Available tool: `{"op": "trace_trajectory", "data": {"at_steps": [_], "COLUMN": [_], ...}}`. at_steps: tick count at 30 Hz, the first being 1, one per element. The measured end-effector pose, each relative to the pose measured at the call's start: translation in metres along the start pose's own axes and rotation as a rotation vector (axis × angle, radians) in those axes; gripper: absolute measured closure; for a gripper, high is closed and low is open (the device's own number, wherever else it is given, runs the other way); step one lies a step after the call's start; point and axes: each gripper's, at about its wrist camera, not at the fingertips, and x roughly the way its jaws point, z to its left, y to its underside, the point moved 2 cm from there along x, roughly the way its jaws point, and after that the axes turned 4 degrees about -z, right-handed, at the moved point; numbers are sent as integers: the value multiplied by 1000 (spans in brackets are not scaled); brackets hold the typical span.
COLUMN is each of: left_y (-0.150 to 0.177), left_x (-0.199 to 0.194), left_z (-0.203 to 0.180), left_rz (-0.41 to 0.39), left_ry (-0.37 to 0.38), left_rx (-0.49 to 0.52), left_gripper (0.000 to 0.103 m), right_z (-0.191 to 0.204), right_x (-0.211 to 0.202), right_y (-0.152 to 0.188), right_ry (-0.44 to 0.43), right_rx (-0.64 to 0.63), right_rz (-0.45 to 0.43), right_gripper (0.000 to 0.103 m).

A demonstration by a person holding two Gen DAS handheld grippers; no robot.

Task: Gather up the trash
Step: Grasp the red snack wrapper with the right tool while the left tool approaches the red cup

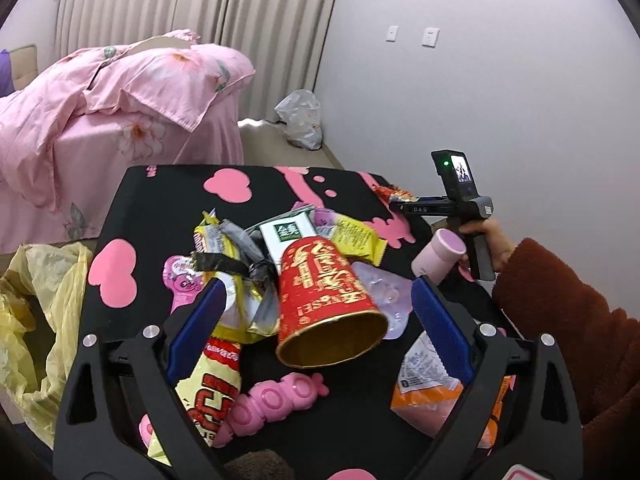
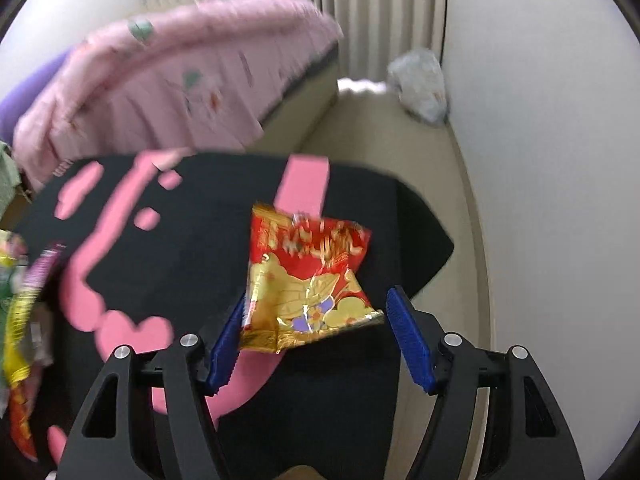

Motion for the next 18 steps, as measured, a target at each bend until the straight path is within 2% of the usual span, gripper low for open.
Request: {"op": "trace_trajectory", "data": {"at_steps": [1,3,5,14,18], "left_y": [1,2,3,19,23], "left_x": [2,5,8,30,33], "left_z": [2,6,6,-8,-12], "left_rz": [8,16,25,128,126], "left_ry": [-5,-7,-7,-29,-51], "left_rx": [-10,-28,-34,-8,-5], "left_gripper": [14,14,14,14,14], "right_z": [-3,-7,-5,17,30], "right_x": [-2,-15,-27,-129,-166], "right_y": [-2,-3,-4,17,37], "right_ry": [-15,-43,-39,66,95], "right_rx": [17,52,38,-14,10], "right_rz": [-18,-70,-86,-171,-204], "right_gripper": [50,55,58,58,58]}}
